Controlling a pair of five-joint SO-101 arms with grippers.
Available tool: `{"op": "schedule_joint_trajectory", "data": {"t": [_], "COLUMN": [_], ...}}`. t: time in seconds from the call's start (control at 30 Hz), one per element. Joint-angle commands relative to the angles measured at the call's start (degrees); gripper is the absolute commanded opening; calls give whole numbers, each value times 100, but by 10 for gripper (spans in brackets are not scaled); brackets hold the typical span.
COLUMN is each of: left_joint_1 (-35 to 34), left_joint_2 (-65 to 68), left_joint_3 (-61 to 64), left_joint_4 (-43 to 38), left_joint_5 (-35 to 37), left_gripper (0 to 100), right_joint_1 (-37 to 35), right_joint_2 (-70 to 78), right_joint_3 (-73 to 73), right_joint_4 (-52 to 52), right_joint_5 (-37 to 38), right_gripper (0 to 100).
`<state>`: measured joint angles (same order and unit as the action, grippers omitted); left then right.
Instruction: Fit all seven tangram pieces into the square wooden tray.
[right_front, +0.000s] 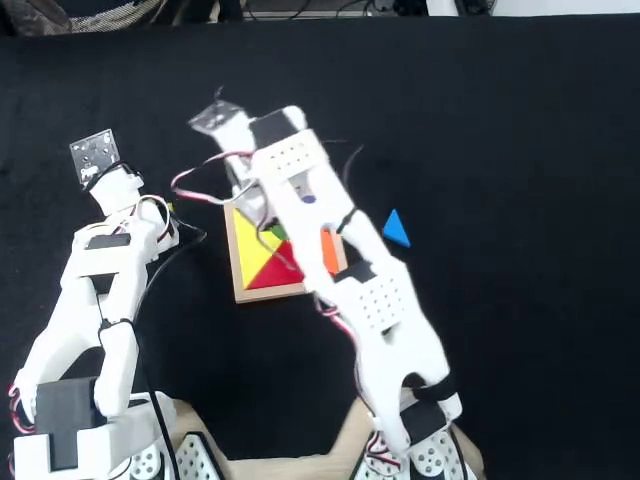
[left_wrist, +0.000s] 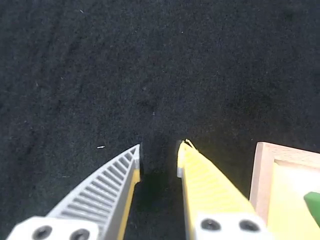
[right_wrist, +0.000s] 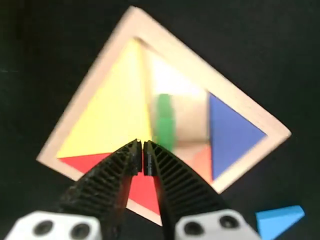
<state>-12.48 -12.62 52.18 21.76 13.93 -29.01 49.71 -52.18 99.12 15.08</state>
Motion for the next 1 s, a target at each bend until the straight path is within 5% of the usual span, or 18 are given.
{"op": "schedule_joint_trajectory", "data": {"t": [0.0, 0.27, 0.6, 0.97], "left_joint_1": [57, 75, 66, 84], "left_joint_2": [-26, -26, -26, -26], "left_joint_3": [-259, -180, -180, -180], "left_joint_4": [-141, -273, -281, -281], "left_joint_5": [35, 26, 26, 0], "left_gripper": [133, 132, 132, 131], "right_joint_1": [255, -88, -123, -149], "right_joint_2": [-84, -57, 558, 637], "right_joint_3": [-57, -444, -541, -541], "right_joint_4": [35, -18, -1275, -659], "right_joint_5": [141, 141, 492, 545], "right_gripper": [11, 11, 11, 11]}}
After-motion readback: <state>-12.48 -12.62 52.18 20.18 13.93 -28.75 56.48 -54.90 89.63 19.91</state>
